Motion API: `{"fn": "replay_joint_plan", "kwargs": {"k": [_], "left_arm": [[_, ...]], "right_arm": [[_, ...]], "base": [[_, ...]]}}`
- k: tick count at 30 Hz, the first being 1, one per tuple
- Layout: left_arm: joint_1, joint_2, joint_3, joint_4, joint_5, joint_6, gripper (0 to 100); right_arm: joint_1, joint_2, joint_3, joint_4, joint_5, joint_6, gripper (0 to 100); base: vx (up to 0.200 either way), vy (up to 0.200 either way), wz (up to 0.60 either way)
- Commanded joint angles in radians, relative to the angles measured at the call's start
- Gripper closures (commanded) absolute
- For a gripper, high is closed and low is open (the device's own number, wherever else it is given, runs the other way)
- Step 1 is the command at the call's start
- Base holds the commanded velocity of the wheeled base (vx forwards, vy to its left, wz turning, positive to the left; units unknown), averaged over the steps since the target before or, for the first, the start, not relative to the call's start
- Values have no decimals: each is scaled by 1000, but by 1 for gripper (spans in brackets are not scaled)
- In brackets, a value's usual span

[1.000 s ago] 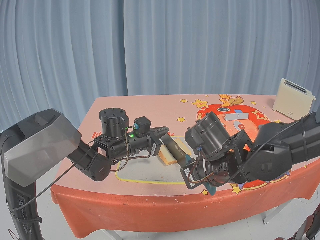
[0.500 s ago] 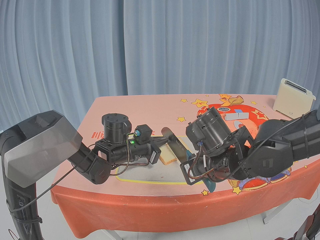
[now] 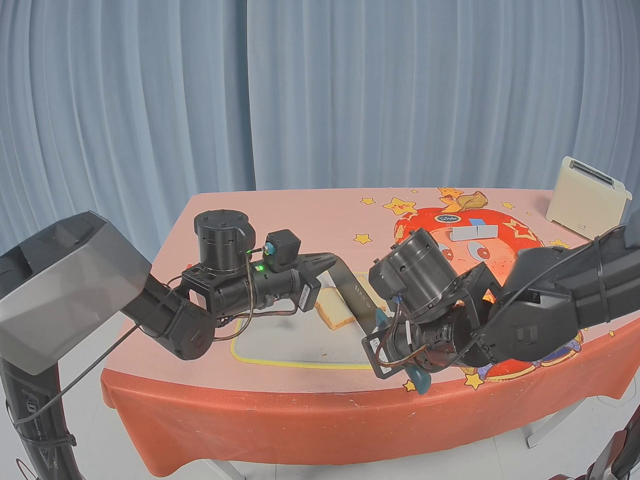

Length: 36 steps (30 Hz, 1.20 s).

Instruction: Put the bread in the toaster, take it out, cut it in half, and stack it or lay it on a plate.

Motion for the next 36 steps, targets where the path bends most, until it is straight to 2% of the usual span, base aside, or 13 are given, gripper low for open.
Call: {"fn": "replay_joint_plan", "kwargs": {"k": [1, 13, 20, 28, 36], "left_arm": [[16, -98, 21, 3, -1, 0, 100], [33, -150, 53, -3, -1, -2, 100], [59, -278, 199, 4, 2, -3, 100], [140, -459, 326, 1, 5, 1, 100], [145, -488, 352, -2, 5, 6, 100]], "right_arm": [[2, -25, 0, 2, 1, 0, 100], [-3, -36, -20, 11, 10, -3, 100], [-3, -25, -9, 12, 13, -2, 100], [-3, -22, 8, 14, 17, -2, 100], [22, -38, 35, 11, 24, -3, 100]], "base": [[0, 0, 0], [0, 0, 0], [0, 0, 0], [0, 0, 0], [0, 0, 0]]}}
